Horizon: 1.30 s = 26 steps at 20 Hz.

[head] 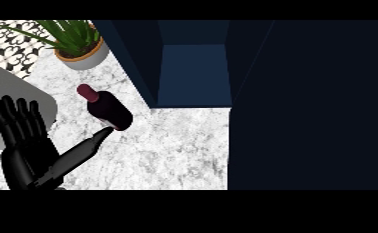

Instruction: Pick up the wine, place it into the cabinet and close the cabinet

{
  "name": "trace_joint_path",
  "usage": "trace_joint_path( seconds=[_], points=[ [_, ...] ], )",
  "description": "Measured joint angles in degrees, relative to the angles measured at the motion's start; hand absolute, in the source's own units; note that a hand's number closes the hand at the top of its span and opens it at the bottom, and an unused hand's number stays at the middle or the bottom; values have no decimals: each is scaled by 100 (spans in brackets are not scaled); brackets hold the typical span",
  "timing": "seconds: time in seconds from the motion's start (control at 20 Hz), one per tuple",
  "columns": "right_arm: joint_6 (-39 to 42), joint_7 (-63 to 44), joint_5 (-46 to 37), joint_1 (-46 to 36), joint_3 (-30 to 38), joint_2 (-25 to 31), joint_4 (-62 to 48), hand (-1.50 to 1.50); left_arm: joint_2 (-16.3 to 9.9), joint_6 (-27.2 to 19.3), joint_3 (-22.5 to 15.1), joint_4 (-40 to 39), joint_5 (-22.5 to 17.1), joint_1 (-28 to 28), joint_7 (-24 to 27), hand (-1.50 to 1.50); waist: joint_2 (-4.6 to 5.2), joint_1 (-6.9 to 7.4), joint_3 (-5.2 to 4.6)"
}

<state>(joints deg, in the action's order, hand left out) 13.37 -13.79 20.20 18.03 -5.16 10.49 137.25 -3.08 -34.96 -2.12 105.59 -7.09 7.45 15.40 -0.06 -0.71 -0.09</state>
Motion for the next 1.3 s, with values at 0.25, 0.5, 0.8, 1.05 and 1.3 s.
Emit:
trace_joint_path(
  seconds=[0.25,0.5,0.8,1.05,1.3],
  points=[
    [213,70,70,122,176,91,1,-150,53,483,445,-810,-484,27,656,-150,-3,-3,1],
    [231,61,112,114,130,4,-28,-150,93,992,713,-1793,-809,-202,1164,-150,1,-2,2],
    [304,118,158,139,101,-71,-57,-150,67,1689,1031,-3087,-1159,-700,1787,-150,6,-23,1],
    [396,130,187,185,188,-47,-69,-150,-1,2379,1169,-3975,-1373,-982,2217,-150,5,-8,3],
    [398,79,220,137,208,-35,-57,-150,-50,3032,1407,-5005,-1600,-1304,2724,-150,8,-16,1]
  ],
)
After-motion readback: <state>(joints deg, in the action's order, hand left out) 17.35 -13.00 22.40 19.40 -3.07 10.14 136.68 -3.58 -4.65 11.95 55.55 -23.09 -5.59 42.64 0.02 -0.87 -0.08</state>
